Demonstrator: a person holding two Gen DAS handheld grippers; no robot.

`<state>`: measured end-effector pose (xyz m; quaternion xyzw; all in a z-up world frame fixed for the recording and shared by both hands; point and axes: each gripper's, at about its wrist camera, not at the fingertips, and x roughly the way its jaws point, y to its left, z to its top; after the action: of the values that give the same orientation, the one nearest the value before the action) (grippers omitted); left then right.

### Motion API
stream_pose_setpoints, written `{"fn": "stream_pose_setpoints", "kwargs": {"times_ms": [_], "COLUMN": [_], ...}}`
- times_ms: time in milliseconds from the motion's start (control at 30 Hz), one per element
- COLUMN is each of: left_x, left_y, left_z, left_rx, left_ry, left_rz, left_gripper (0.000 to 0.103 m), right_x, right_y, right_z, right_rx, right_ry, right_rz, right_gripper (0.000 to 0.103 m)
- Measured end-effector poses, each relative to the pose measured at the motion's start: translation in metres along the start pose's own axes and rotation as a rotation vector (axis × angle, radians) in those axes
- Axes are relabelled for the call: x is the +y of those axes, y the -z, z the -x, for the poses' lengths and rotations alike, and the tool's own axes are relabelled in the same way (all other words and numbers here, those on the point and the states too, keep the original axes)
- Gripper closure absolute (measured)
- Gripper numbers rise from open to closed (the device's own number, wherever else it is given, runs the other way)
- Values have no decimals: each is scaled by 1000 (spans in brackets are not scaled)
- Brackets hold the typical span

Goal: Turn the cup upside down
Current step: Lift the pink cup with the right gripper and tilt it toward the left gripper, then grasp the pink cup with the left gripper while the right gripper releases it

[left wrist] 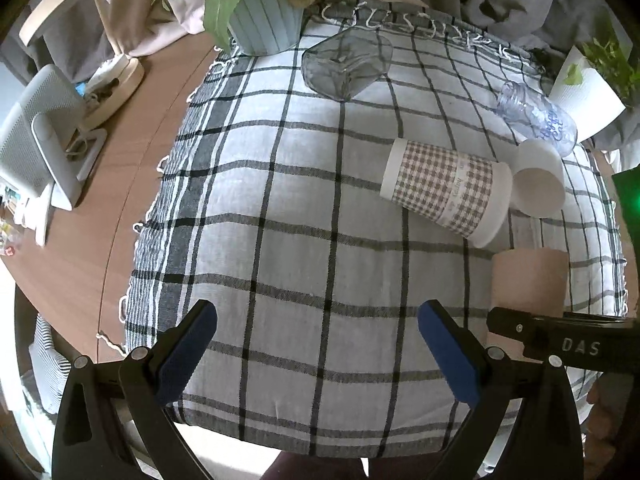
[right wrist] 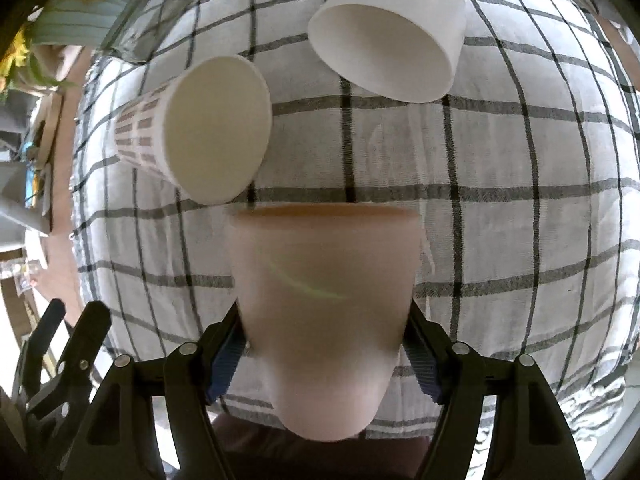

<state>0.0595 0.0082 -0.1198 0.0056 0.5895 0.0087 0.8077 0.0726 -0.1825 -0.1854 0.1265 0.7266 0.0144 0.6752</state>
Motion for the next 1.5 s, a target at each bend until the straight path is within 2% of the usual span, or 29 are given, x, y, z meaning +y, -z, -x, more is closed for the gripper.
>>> {"fn": "stream_pose_setpoints", "kwargs": {"times_ms": [167,267,367,467,633,833,1100,1300,1500], "left_x": [-5,-11,-20,-34,-64,-99,-125,-133,-137], "left_y": [7,13,22,31,50,67,74,73,74], "left_z": [16,25,32,38,40,32,11,-4,-8], "left_rx": [-69,-101,-108,-113,-115,-123,-122,-98,-112], "left_ry": [8,28,79,124,174,184,202,187,165], "left_rz": [-33,-61,-73,-75,-108,-132,-114,-91,-87], "left_gripper": [0,0,0,0,0,1,7,19,26], "right_x": [-1,-4,-5,-11,-36,-68,-104,-122,-130], "right_y": [11,31,48,50,60,69,75,79,77], "right_z": [21,48,76,103,125,125,109,106,101], "right_rx": [-73,-170,-267,-352,-413,-407,-359,-352,-334], "right_ry": [-12,-6,15,40,70,109,122,135,142], "right_rz": [-1,-12,-19,-30,-42,-52,-61,-87,-91], "right_gripper": [21,21,21,21,21,21,21,21,21]}}
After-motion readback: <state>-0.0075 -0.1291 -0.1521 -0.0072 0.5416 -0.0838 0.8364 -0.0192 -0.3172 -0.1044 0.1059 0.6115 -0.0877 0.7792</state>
